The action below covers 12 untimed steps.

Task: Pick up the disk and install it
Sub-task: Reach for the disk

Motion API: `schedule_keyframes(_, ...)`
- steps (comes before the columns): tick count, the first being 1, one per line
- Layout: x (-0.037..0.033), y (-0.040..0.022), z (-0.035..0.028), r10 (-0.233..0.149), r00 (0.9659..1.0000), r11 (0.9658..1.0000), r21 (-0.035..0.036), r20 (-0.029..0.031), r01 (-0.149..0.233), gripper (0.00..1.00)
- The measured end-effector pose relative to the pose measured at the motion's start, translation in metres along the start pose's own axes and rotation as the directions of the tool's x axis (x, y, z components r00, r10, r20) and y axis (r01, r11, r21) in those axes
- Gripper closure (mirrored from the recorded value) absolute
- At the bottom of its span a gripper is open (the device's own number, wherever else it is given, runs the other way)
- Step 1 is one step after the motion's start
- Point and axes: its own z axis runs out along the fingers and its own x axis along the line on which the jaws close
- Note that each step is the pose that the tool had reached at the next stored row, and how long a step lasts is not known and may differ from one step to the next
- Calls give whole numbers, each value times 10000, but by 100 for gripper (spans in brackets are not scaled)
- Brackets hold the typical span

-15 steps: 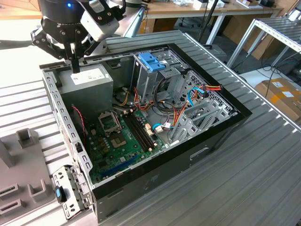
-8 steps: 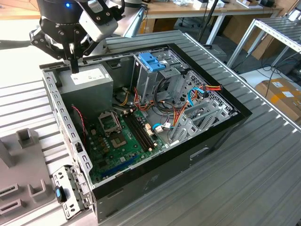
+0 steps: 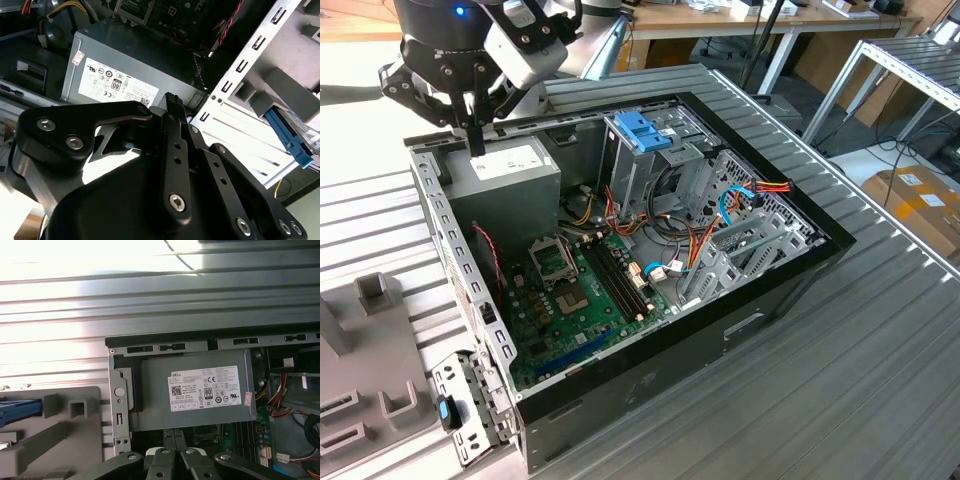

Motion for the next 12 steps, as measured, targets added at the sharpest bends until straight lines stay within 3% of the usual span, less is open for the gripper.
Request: schedule_keyframes(12, 59, -4, -2, 0, 10000, 10000, -1, 1, 0, 89)
